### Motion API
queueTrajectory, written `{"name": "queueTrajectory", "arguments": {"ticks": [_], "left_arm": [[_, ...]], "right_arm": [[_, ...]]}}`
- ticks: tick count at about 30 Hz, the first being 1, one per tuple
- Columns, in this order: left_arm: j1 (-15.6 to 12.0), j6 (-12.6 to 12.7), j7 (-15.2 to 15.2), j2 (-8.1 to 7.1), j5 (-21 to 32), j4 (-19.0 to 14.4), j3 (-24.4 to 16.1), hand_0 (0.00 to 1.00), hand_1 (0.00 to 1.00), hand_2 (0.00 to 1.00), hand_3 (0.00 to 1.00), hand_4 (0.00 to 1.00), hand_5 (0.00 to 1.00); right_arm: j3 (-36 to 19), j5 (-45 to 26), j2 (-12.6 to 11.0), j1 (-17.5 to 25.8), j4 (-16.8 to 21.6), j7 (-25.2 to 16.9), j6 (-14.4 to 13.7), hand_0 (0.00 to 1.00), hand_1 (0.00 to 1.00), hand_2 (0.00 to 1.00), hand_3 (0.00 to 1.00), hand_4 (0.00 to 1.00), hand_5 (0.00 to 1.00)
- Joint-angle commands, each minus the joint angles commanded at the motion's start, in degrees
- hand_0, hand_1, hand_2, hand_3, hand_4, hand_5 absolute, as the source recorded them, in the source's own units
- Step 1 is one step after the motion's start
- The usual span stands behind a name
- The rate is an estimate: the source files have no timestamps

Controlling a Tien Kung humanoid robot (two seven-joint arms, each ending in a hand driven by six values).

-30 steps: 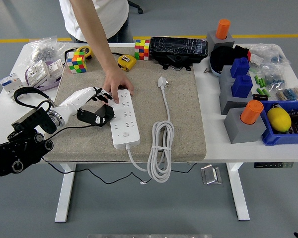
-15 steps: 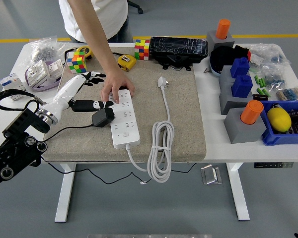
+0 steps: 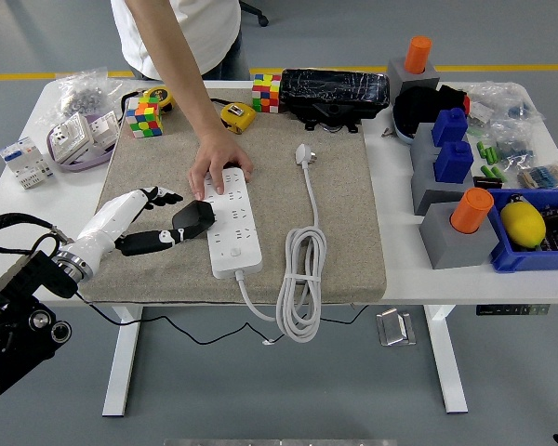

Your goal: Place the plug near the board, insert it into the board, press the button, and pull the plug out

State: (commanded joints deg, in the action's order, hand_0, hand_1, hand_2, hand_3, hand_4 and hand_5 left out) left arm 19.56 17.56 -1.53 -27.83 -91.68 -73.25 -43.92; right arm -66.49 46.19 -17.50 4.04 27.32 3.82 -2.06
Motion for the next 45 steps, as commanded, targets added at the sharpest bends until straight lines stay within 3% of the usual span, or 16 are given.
{"name": "queueTrajectory", "arguments": {"ticks": [27,45], "left_arm": [[2.97,0.02,-0.53,2.13,1.92,0.17,4.21,0.695,0.728,0.727,0.731,0.847,0.75],[8.31,-0.59,-0.16,5.66,2.18,0.99,7.55,0.693,0.723,0.719,0.727,0.826,0.732]], "right_arm": [[1.78,-0.3,-0.44,0.23,0.24,-0.1,-0.01,0.586,0.665,0.635,0.565,0.978,0.584],[1.41,-0.38,-0.3,0.24,0.31,-0.09,-0.02,0.585,0.666,0.634,0.565,0.977,0.583]]}}
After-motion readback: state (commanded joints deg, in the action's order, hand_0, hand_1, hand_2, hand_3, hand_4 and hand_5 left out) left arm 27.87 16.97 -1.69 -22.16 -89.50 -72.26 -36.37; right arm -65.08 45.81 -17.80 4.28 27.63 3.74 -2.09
